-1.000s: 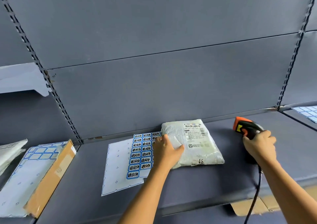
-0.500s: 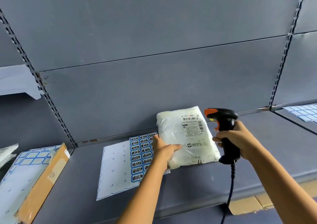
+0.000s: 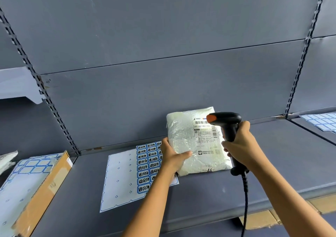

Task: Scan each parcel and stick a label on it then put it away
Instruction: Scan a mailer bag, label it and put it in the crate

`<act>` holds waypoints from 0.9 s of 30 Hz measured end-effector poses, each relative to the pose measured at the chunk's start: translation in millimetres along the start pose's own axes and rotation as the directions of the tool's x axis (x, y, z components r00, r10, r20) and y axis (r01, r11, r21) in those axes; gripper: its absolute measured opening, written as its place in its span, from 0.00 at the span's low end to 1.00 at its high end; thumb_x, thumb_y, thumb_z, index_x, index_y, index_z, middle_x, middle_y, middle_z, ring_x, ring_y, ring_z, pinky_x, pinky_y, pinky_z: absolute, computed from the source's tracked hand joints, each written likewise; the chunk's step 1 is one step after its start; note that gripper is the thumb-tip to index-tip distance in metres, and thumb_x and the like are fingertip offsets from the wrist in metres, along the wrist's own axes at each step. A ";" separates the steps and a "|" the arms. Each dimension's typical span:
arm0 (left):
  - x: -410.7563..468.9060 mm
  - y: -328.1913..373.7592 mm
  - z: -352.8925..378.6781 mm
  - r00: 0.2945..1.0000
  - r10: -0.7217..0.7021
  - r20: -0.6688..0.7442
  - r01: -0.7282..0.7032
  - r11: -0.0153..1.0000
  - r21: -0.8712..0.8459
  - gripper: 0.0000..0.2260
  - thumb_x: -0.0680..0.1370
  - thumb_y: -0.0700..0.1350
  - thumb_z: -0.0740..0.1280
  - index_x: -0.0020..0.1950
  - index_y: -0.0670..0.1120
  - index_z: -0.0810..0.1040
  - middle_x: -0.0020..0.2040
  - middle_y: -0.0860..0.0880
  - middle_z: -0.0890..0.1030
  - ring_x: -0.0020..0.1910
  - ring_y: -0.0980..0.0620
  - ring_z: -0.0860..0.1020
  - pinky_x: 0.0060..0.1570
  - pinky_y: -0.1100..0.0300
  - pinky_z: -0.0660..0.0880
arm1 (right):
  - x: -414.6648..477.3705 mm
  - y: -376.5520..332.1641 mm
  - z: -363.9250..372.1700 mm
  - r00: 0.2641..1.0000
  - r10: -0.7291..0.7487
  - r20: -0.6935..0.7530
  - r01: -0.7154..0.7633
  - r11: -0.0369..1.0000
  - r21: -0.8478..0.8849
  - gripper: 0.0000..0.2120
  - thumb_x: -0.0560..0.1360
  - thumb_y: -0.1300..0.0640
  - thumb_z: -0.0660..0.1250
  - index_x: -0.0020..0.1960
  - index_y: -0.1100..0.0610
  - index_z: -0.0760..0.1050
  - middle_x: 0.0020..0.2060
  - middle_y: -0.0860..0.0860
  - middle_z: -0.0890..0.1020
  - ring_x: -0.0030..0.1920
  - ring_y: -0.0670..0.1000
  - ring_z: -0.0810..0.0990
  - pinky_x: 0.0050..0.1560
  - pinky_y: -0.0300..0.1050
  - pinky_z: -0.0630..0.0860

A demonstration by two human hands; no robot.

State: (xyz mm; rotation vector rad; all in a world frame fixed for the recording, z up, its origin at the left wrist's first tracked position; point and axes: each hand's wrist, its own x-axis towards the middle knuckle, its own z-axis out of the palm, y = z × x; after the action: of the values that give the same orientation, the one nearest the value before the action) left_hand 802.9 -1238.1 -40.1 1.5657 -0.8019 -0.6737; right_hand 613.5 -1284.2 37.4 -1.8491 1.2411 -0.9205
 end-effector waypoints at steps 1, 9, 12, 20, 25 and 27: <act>-0.2 0.0 -0.1 1.000 0.006 0.001 -0.006 1.000 0.000 0.38 0.56 0.45 0.75 0.61 0.48 0.62 0.62 0.45 0.67 0.59 0.49 0.72 0.59 0.48 0.75 | -0.1 0.1 -0.3 1.000 0.003 0.003 -0.003 1.000 0.001 0.13 0.72 0.69 0.61 0.49 0.57 0.59 0.42 0.63 0.77 0.38 0.64 0.80 0.39 0.61 0.78; 3.7 -3.4 1.2 1.000 0.001 -0.016 0.000 0.999 0.034 0.36 0.60 0.41 0.79 0.62 0.48 0.63 0.62 0.46 0.67 0.61 0.48 0.71 0.62 0.47 0.73 | 11.1 10.0 -1.7 0.999 0.041 -0.012 -0.040 0.997 0.064 0.16 0.71 0.68 0.64 0.52 0.59 0.60 0.40 0.59 0.79 0.35 0.57 0.80 0.36 0.53 0.78; 4.9 -4.7 0.7 1.000 0.010 -0.020 -0.008 0.996 0.085 0.34 0.65 0.39 0.78 0.63 0.47 0.62 0.61 0.47 0.66 0.61 0.49 0.70 0.63 0.49 0.71 | 30.6 28.9 -7.9 0.992 0.127 -0.026 -0.121 0.977 0.173 0.17 0.70 0.69 0.67 0.54 0.61 0.64 0.43 0.56 0.76 0.34 0.56 0.81 0.37 0.52 0.80; 2.0 -0.2 1.1 0.999 0.002 -0.035 0.005 0.984 0.176 0.32 0.67 0.40 0.77 0.64 0.44 0.62 0.61 0.47 0.63 0.61 0.50 0.68 0.64 0.55 0.69 | 65.7 96.1 -17.5 0.908 0.419 0.018 -0.411 0.881 0.232 0.09 0.71 0.64 0.71 0.36 0.66 0.73 0.35 0.60 0.76 0.34 0.57 0.74 0.37 0.47 0.69; 3.5 2.1 1.3 0.999 -0.030 -0.027 0.035 0.980 0.196 0.33 0.69 0.41 0.76 0.66 0.43 0.61 0.62 0.47 0.62 0.62 0.50 0.67 0.64 0.56 0.68 | 62.5 101.2 -20.7 0.929 0.366 -0.063 -0.368 0.929 -0.028 0.13 0.72 0.53 0.70 0.39 0.63 0.74 0.35 0.58 0.77 0.40 0.59 0.75 0.39 0.47 0.68; 2.6 2.0 1.9 0.999 -0.034 -0.033 0.040 0.977 0.209 0.33 0.69 0.41 0.76 0.66 0.43 0.61 0.62 0.47 0.62 0.63 0.50 0.67 0.64 0.56 0.68 | 60.9 100.6 -22.9 0.939 0.335 -0.075 -0.343 0.923 -0.175 0.18 0.73 0.46 0.67 0.45 0.63 0.76 0.39 0.59 0.78 0.45 0.60 0.75 0.43 0.48 0.69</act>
State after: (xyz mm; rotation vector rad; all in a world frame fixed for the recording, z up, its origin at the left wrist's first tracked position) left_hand 802.7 -1241.4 -38.4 1.7815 -0.8450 -0.6068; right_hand 567.5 -1373.8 -27.4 -1.6822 1.6602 -0.6750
